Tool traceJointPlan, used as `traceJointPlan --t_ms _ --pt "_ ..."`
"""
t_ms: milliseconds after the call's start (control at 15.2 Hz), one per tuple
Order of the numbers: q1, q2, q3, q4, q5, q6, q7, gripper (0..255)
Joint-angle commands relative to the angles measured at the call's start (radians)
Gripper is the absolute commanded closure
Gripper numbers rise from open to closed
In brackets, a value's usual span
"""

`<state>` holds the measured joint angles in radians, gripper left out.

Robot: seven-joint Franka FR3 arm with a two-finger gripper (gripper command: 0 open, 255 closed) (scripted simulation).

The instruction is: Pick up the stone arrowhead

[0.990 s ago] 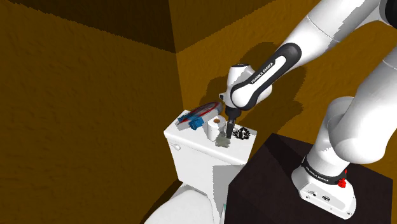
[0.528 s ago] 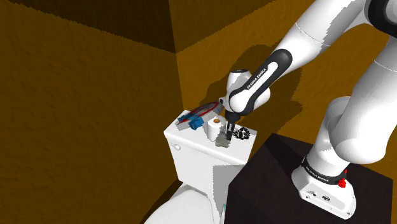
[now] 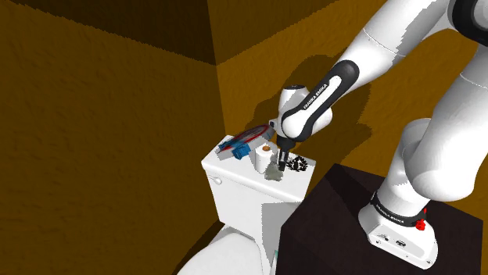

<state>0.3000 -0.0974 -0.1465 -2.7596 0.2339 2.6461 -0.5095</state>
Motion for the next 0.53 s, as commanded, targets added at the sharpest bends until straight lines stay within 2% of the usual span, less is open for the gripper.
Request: traceJointPlan --t_ms 0,462 --pt "-0.003 -0.016 0.001 0.000 -0.012 -0.016 0.010 255" --pt "-0.024 -0.125 0.009 0.014 -0.074 -0.135 0.064 255"
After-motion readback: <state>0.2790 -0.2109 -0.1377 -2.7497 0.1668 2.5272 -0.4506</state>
